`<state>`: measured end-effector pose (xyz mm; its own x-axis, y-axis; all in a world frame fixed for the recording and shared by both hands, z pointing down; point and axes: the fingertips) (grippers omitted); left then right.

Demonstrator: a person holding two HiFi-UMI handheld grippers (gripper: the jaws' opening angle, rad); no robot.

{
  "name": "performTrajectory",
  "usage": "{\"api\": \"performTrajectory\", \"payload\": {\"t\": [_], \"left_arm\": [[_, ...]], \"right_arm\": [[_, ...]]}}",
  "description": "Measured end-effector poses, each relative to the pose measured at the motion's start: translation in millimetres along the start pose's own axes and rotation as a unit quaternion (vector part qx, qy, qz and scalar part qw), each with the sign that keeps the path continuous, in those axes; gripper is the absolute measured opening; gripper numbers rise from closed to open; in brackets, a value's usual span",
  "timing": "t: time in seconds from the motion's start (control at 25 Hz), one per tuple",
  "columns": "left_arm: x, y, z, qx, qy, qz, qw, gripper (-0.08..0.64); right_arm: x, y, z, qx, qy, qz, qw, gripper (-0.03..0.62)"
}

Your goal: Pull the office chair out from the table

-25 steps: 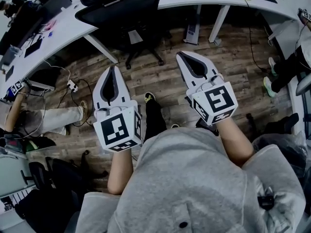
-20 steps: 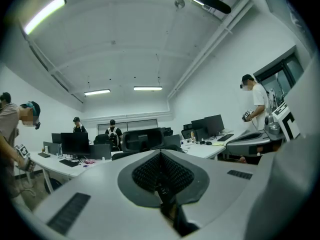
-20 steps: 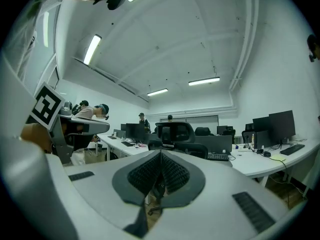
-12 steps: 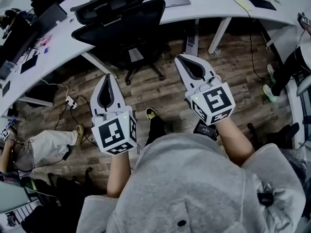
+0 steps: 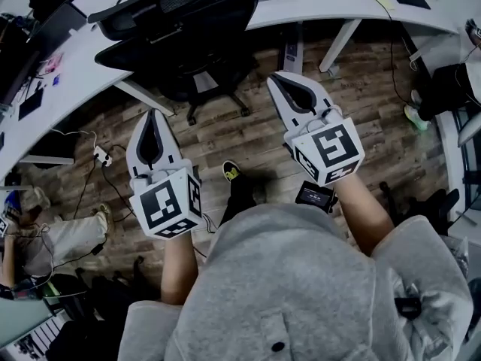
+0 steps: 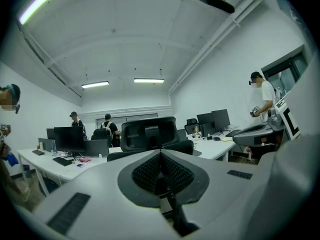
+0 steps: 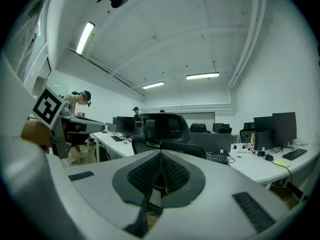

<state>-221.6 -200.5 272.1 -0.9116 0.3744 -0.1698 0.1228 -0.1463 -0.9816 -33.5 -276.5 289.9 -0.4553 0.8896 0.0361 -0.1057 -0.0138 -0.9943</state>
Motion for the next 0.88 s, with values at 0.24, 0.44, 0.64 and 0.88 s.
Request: {"api": "performTrajectory", "payload": {"t": [0.24,0.44,0.64,0.88], "left_arm": [[18,-7,33,0.011,0.006,-0.003,0.9999,0.008],[34,-16,62,0.024,0.001,-0.005,0.9997,0.008],[51,-12,99,0.02,-0.006,-0.005,0.9998,0.008],[74,-11,145,0.021,-0.01,-0.004,0.9997,0.008]], "right_arm": [[-11,-3,34,0.011,0.003,0.003,1.0,0.027],[-18,-4,64,0.026,0.0,-0.001,1.0,0.028],[-40,6,92,0.031,-0.019,-0.016,0.999,0.027],[-64,14,128,0.042,-0.036,-0.034,0.998,0.028]]}}
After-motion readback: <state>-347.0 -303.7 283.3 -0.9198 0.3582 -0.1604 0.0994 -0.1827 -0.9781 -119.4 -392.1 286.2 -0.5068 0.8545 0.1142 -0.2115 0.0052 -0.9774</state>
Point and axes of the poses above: the fingertips, and each gripper's own axes: z forward along the fingers, x to its left, y out of its top, and after that the axes turned 14 degrees about y, right-handed
